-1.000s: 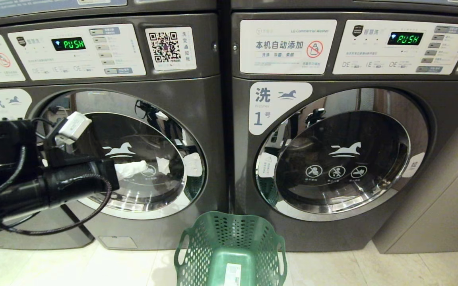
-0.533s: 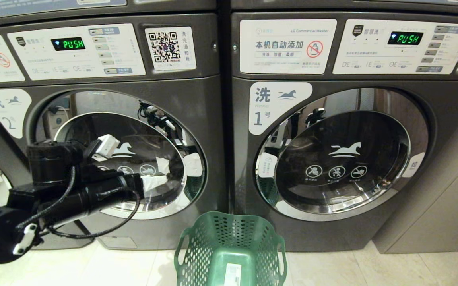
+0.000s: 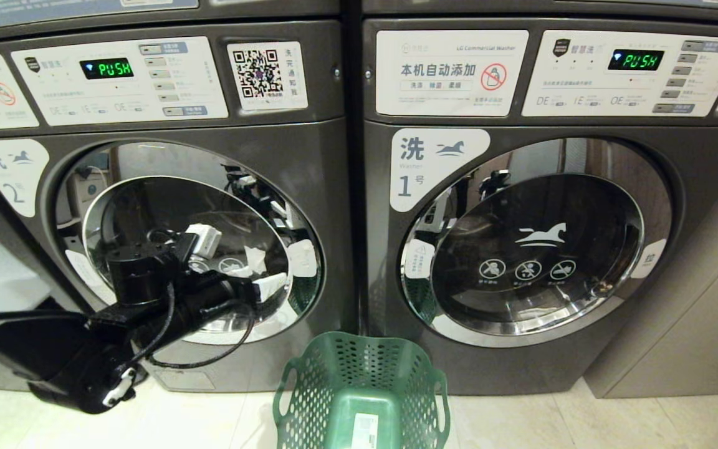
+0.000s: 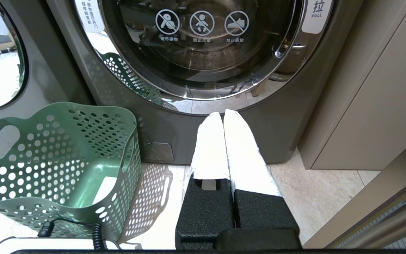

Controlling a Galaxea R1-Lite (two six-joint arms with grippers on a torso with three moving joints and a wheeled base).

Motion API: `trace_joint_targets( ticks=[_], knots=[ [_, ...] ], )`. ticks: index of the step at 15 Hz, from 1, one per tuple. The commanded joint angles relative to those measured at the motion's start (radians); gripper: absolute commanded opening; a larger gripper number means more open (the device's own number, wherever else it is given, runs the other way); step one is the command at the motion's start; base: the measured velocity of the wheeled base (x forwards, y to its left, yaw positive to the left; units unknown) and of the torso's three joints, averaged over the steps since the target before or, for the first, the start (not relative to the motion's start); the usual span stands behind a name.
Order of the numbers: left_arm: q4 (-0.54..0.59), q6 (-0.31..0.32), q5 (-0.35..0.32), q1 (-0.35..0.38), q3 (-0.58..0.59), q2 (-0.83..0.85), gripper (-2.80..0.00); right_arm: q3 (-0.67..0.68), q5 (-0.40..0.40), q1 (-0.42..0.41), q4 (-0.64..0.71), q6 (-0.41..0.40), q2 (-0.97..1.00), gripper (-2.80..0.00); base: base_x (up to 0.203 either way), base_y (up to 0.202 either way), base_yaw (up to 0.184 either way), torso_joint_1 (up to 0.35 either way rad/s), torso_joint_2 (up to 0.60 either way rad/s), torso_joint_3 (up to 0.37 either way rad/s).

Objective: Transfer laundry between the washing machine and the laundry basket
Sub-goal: Open the lid of the washing machine

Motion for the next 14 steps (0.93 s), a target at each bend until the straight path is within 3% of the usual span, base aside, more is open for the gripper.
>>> trace_joint_targets(
  ticks=[1,6,9,11,14],
  knots=[
    [-0.037,0.009,0.041,-0.010,-0.008,0.068,0.00,0.000,0.000,0.000,0.000,0.000,0.001,-2.80,0.000,0.000,0.000,0.000,0.00,0.000],
    [-0.077,0.027,0.133,-0.025,-0.060,0.136,0.00,0.000,0.000,0.000,0.000,0.000,0.001,-2.80,0.000,0.000,0.000,0.000,0.00,0.000],
    [-0.161,0.020,0.121,-0.030,-0.089,0.184,0.00,0.000,0.000,0.000,0.000,0.000,0.001,-2.80,0.000,0.000,0.000,0.000,0.00,0.000],
    [-0.215,0.020,0.076,-0.037,-0.091,0.217,0.00,0.000,0.000,0.000,0.000,0.000,0.001,-2.80,0.000,0.000,0.000,0.000,0.00,0.000],
    [-0.244,0.024,0.064,-0.038,-0.149,0.272,0.00,0.000,0.000,0.000,0.000,0.000,0.001,-2.80,0.000,0.000,0.000,0.000,0.00,0.000]
  ],
)
